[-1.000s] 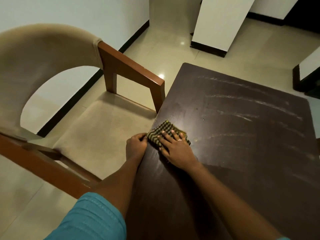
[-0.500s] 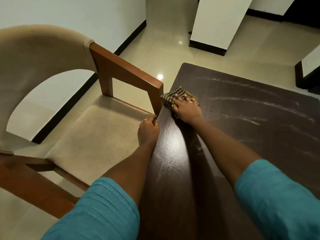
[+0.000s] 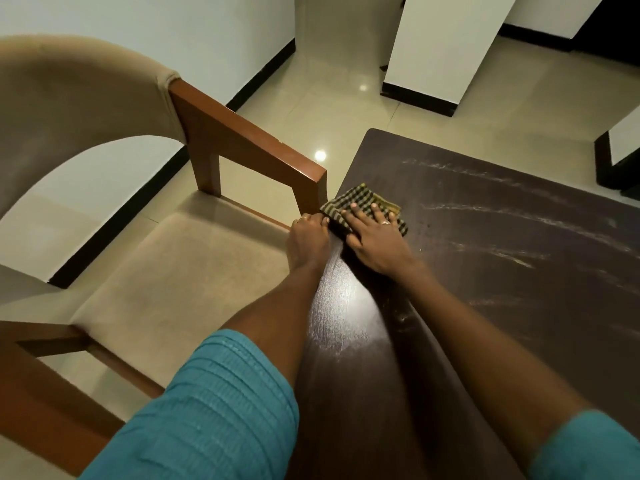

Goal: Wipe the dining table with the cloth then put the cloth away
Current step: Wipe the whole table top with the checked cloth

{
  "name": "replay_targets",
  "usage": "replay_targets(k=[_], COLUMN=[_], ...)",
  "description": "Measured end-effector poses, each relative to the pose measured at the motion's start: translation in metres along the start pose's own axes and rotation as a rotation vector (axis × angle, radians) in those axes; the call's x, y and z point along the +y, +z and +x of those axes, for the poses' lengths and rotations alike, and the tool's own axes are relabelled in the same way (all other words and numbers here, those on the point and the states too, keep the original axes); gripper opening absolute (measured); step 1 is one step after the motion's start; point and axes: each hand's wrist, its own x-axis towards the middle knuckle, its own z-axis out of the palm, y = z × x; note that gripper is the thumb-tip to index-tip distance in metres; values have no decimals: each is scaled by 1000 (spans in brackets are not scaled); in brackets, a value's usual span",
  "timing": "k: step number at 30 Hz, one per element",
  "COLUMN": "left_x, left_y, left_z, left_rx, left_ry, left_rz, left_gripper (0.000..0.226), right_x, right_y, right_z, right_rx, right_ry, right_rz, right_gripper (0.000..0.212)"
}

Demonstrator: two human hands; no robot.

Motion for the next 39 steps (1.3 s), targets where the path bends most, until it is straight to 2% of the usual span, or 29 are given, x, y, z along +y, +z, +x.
replay_targets(k=[6,16,21,25,33,39], left_x=[-4,-8,-5,-6,-8,-8], left_y=[13,18,20,22,20,17], left_z=[2,6,5,7,7,4], left_rx=[-7,-16,-9,-25,-51,-56], left_ry=[-14,136,225,232,215,197], left_rz=[-4,-9,61,109,146,153], left_gripper=[33,36,40,41,41,41], right_x=[15,42,51,56,70,120], right_y=[0,-32,-41,-43,-46,-50], right_z=[9,101,131,144,154,124], right_rx=[19,-6,-12,9,59,95], right_ry=[-52,128,199,225,293,502], right_rz=[-58,12,42,53,95,116], right_gripper=[52,53,54,55,60,59])
